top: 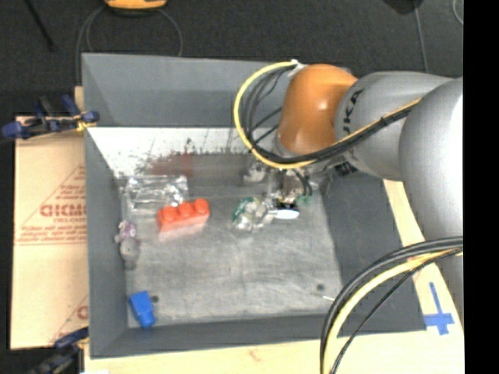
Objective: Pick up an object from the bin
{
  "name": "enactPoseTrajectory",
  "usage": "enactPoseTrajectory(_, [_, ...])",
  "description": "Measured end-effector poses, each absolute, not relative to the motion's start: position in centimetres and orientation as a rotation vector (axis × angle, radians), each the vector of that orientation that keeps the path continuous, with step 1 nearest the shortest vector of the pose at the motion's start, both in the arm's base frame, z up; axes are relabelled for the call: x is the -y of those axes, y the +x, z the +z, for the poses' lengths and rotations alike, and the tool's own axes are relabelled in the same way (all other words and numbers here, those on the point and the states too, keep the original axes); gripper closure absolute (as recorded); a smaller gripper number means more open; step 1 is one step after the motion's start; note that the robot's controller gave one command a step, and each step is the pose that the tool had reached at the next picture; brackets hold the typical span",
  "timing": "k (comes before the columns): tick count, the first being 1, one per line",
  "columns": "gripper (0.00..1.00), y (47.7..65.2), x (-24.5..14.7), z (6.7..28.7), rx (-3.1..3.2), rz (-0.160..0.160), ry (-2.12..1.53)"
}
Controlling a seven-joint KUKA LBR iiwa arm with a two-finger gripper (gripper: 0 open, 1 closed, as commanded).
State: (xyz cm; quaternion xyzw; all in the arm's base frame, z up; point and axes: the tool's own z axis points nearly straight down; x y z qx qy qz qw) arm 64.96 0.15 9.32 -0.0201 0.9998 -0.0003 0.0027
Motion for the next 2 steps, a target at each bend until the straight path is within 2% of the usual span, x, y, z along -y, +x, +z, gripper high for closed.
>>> enactPoseTrajectory(1, [1.00,64.9,-0.1,9.6,-3.136,0.000,-0.062])
enactPoseTrajectory(2, [1.00,62.4,-0.1,21.8,-3.129,0.000,-0.044])
